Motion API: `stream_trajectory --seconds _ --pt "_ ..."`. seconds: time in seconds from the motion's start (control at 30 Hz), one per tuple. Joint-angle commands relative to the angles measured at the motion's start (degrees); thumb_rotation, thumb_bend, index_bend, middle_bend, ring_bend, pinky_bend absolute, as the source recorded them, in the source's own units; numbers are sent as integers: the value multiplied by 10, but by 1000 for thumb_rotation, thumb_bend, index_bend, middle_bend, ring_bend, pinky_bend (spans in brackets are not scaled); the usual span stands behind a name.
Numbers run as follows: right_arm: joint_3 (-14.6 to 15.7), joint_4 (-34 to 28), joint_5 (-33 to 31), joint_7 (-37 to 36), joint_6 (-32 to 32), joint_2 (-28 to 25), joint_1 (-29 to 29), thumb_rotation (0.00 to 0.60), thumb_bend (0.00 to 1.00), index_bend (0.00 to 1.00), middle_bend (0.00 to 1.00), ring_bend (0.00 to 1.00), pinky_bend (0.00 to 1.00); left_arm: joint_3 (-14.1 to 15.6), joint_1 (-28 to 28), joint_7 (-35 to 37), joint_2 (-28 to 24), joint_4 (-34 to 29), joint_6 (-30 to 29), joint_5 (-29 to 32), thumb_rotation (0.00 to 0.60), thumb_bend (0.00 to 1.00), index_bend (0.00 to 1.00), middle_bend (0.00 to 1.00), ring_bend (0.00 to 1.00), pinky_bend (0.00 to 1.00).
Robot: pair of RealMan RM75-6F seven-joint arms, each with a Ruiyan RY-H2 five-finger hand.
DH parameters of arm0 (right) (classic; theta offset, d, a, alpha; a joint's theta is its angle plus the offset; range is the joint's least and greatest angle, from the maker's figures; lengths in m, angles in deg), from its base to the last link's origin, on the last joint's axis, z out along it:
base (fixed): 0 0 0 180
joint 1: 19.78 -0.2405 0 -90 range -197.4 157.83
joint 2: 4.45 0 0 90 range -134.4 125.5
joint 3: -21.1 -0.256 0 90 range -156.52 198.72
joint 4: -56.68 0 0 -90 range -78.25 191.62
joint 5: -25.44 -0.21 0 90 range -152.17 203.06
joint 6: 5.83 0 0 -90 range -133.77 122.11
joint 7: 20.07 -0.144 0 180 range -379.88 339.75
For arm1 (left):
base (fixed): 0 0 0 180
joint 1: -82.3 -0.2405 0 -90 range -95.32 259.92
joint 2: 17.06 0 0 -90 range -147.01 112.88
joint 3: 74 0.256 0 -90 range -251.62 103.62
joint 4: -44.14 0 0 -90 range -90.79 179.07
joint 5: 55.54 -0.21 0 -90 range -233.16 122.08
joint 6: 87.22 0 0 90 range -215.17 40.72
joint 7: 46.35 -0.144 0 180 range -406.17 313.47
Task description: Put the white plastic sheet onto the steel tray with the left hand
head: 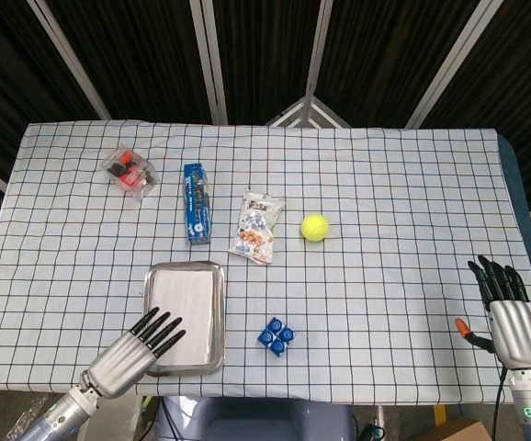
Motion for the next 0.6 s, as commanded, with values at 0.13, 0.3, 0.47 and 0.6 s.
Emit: stream_trajectory --seconds 0.13,0.3,0.47,0.6 --pt "0 0 -1 0 0 0 0 600 313 0 0 0 0 4 -19 20 -32 -25 -30 16 600 131 0 0 0 0" --pt "1 -1 -1 4 -3 1 -1 600 314 0 0 0 0 10 -26 32 -46 -30 -18 42 600 139 0 0 0 0" --pt "1 -2 -2 2 -1 0 1 600 313 0 0 0 0 11 -21 4 -59 -41 16 66 600 300 0 0 0 0" --pt "1 -2 -2 2 -5 0 -1 600 314 0 0 0 0 11 -8 -2 -65 -61 56 90 600 446 0 0 0 0"
